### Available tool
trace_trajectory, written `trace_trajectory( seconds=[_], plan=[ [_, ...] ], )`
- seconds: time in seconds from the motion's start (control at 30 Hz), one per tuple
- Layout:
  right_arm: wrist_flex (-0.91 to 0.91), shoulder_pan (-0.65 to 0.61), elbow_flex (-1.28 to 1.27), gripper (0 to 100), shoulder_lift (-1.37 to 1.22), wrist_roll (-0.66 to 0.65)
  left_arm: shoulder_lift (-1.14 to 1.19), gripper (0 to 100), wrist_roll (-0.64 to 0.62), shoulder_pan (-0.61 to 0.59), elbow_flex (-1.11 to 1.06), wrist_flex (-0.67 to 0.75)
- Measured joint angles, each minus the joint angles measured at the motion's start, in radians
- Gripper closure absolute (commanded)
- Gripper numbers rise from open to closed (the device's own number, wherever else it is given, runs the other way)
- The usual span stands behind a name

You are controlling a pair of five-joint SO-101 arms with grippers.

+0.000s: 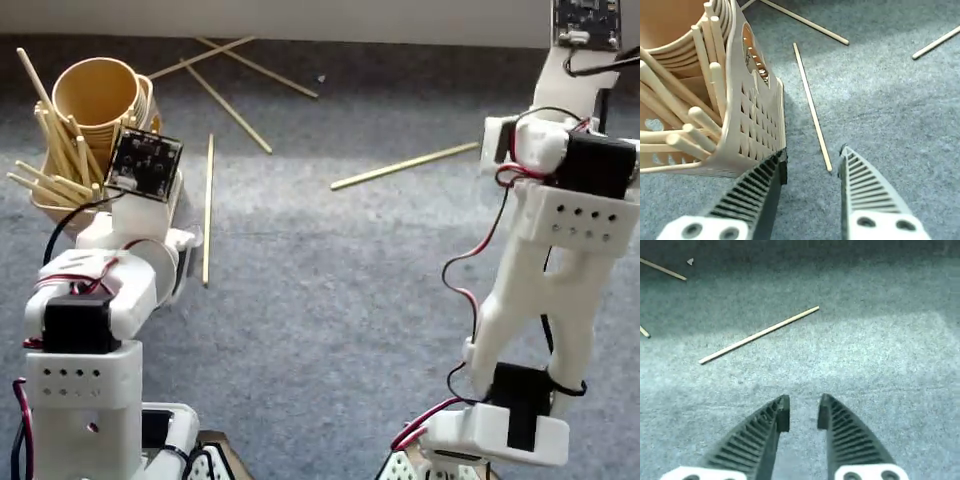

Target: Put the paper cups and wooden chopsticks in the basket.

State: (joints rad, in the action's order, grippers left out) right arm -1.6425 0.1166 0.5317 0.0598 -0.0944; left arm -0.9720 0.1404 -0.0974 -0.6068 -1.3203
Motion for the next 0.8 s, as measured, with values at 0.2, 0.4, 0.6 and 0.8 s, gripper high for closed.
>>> trace_trajectory(
  seconds=[0.2, 0.4, 0.6, 0.8],
  plan=[
    [0.307, -0.006, -0.325, 84.9, -0.091, -0.026, 0.002, 81, 0.0, -0.005, -0.12, 0.032],
    [0.578, -0.046, -0.356, 84.9, -0.261, 0.158, 0.002, 81, -0.002, -0.003, -0.308, 0.176],
    [0.678, -0.141, -0.23, 84.7, -0.466, 0.396, 0.002, 81, -0.04, 0.014, -0.468, 0.311],
    [0.683, -0.176, -0.034, 84.6, -0.706, 0.821, 0.002, 81, -0.04, 0.017, -0.479, 0.325]
  ],
)
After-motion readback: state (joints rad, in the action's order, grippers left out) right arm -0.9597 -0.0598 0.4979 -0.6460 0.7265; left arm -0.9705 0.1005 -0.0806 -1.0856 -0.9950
